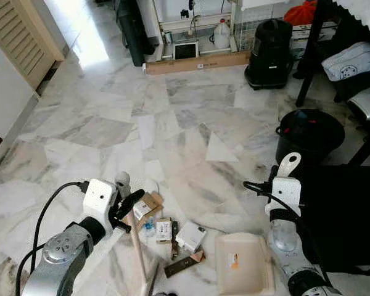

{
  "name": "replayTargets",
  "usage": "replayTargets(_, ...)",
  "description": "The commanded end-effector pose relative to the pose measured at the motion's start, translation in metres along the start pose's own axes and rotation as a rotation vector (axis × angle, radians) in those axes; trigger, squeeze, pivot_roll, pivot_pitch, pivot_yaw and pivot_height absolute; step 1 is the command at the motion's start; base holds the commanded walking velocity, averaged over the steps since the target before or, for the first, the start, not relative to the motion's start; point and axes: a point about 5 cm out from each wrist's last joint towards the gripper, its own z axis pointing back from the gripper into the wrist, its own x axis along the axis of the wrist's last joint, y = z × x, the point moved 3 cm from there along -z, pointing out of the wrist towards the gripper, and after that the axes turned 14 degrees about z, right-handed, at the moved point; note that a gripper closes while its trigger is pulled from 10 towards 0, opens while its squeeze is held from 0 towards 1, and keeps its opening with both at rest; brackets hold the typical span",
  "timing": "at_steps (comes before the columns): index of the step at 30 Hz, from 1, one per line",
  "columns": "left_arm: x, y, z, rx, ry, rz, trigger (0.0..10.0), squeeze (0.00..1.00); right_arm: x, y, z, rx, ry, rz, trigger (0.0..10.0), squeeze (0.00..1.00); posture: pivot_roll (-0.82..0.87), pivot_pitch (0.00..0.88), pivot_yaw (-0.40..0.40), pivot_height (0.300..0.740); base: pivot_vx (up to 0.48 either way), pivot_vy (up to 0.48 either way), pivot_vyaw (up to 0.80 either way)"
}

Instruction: Sweep floor

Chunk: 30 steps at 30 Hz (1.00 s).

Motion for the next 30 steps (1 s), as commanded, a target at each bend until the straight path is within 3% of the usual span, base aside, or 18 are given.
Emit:
replayTargets(1, 0.009, 0.004, 0.005, 0.011, -0.014, -0.034, 10.0, 0.0, -0.003, 0.008, 0.005, 0.029, 0.016, 0.003, 10.0, 0.0, 0.26, 0.17, 0.141, 0.74, 0.0, 0.0, 0.0)
replayTargets(12, 0.01, 0.004, 0.008, 0.011, -0.013, -0.038, 10.0, 0.0, 0.011, 0.006, -0.004, -0.001, -0.036, -0.018, 10.0, 0.0, 0.28, 0.182, 0.149, 0.74, 0.0, 0.0, 0.0)
replayTargets(30, 0.01, 0.004, 0.009, 0.007, -0.002, -0.036, 10.0, 0.0, 0.016, 0.006, -0.007, -0.008, -0.051, -0.029, 10.0, 0.0, 0.28, 0.189, 0.155, 0.74, 0.0, 0.0, 0.0)
